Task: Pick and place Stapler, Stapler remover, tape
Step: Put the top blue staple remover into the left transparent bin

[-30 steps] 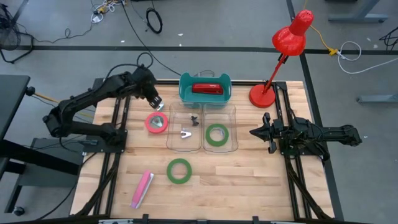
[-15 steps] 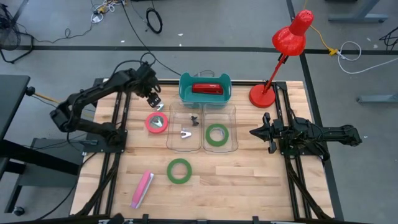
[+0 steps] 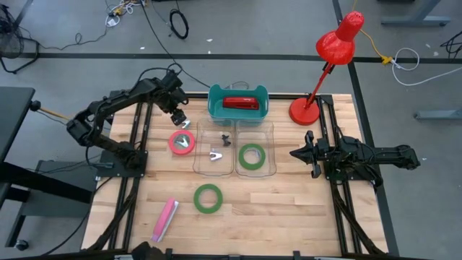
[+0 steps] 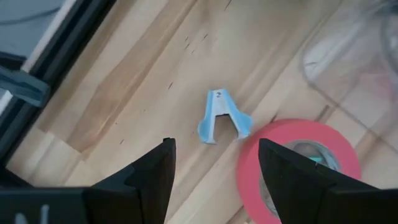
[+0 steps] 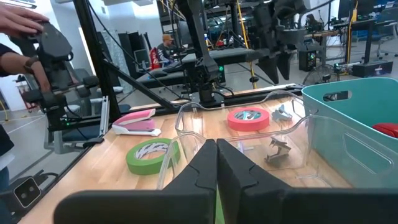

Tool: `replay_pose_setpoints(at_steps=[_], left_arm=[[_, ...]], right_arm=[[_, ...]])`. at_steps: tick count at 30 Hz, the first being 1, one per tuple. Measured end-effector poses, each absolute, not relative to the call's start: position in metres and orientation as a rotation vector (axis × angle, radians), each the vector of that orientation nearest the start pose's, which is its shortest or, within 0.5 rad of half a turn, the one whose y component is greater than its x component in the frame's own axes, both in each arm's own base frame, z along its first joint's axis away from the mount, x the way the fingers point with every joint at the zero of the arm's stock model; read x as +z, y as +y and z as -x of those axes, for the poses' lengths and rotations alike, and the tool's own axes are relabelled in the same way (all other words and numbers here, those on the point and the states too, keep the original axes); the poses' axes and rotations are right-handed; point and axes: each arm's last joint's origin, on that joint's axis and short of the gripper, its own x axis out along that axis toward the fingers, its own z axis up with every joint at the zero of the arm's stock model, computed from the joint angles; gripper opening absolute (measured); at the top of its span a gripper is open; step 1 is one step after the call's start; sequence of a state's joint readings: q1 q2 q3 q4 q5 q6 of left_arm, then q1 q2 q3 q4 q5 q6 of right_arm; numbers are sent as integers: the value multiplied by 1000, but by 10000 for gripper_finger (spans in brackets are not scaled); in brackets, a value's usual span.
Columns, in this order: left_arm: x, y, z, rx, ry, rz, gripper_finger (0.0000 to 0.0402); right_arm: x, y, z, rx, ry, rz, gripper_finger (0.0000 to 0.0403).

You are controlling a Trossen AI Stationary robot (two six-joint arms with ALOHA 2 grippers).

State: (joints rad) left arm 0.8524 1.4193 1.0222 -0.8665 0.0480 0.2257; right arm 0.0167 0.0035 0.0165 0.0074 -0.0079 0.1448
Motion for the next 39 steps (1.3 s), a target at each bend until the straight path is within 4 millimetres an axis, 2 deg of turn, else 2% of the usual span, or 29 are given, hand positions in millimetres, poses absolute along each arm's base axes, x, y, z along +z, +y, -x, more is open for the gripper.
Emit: replay_pose_setpoints(at_steps=[10,18,31,39], left_arm=[[203,205,-180,580,1328,459,232],[183,212,-186,600,1398,453,232],[163,217,-197,599,1409,467,232],[162,217,-197,599,1417,471,232]], right_arm=[[170,2,-97,26,-18,-145,6],[170,2,-97,26,-19,-145,6],[170,2,-97,26,-19,-145,6],[170,2,-97,26,-19,-145,6]])
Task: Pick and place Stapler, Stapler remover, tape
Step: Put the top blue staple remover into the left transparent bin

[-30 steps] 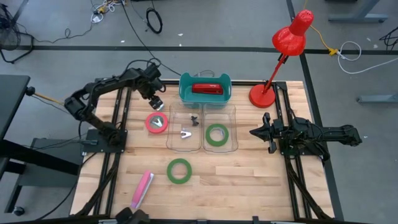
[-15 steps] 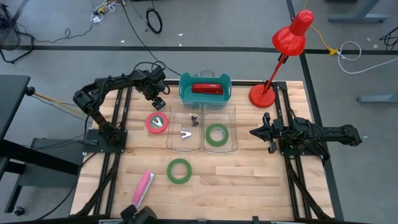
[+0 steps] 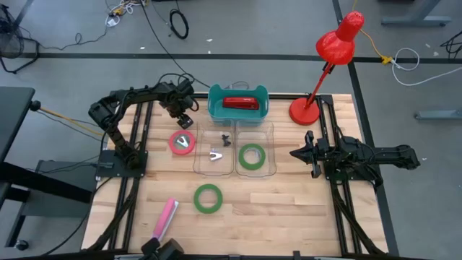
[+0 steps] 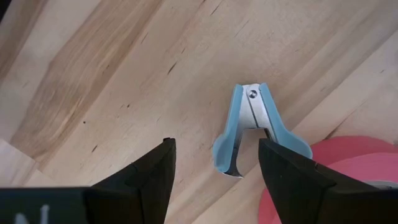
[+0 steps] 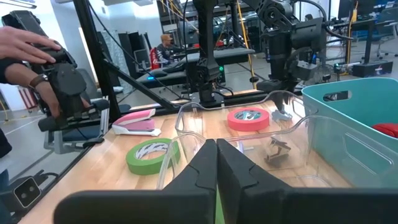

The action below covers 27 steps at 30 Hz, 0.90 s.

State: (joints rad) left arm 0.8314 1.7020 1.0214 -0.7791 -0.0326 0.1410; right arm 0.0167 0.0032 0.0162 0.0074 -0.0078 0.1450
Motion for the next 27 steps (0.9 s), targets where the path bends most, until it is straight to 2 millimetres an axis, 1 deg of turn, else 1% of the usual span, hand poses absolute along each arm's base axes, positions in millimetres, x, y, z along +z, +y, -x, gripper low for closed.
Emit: replay_pose_setpoints(at_steps=[13,27], left_arm=[[162,220,-193,609,1419,483,229],[162,222,-192,602,1412,486,146]], right_arm=[[170,2,-97,27,-19,-145,6],[170,2,-97,27,-18,-145,6]])
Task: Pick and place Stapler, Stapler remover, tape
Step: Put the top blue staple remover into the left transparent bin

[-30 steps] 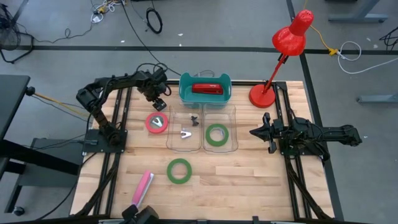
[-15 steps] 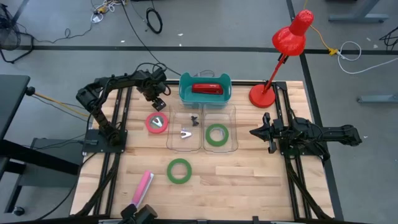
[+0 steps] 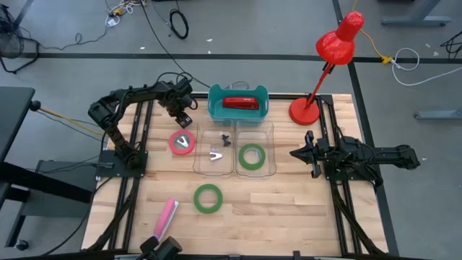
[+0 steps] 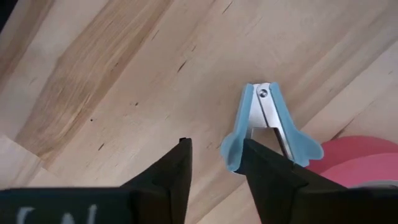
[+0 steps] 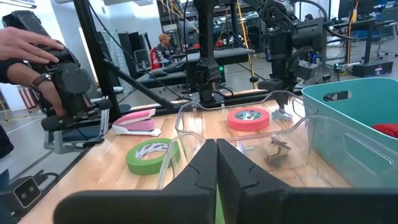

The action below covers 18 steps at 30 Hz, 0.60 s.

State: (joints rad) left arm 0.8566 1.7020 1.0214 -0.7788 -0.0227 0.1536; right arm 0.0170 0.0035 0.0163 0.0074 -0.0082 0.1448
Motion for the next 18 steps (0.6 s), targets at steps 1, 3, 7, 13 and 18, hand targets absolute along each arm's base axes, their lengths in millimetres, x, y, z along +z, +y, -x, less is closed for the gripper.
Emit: replay_pose_setpoints(at_steps=[1,3,7,13,18], left_arm=[[162,222,-192,602,1412,486,141],[162,222,-192,602,1411,486,132],[162,222,-192,585,1419,470,111],[162,222,-192,583,1419,468,74],[162,222,-192,582,1419,468,43]], right_arm=[[170,2,-97,26,-19,-145,6],[170,2,-97,26,-19,-145,6],[170,2,-97,27,-19,-145,6],[170,2,-97,26,-19,-145,6],[170,2,-97,26,-19,-145,6]])
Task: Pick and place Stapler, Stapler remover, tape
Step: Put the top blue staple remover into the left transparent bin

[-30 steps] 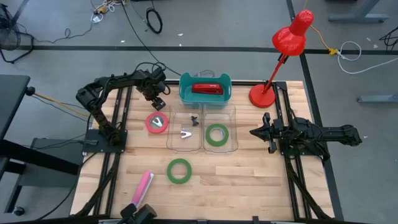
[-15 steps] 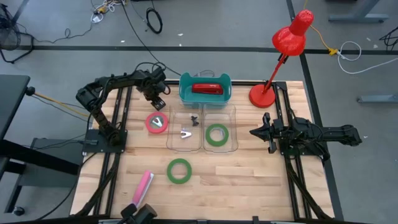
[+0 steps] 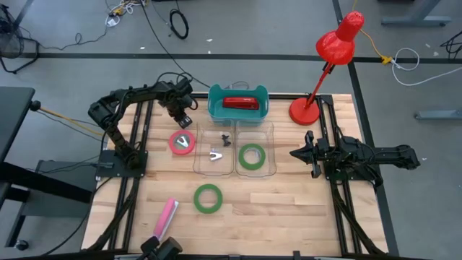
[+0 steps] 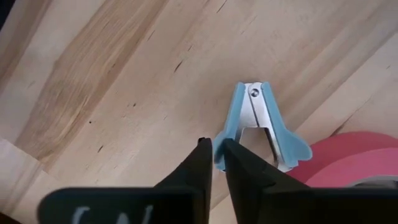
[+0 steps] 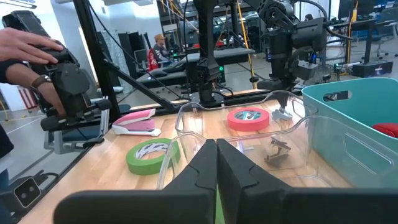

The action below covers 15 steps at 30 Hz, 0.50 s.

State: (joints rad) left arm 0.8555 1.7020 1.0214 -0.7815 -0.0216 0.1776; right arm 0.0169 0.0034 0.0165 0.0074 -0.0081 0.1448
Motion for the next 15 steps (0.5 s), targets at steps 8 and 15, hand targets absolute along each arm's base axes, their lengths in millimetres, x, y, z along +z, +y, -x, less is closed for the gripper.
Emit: replay_pose_setpoints(at_steps=[8,15], left_arm=[[162,222,-192,578,1417,467,9],[162,222,-192,579,1418,467,12]], right_arm=[[170,2,-97,26,-19,-145,6],[170,2,-97,26,-19,-145,6]])
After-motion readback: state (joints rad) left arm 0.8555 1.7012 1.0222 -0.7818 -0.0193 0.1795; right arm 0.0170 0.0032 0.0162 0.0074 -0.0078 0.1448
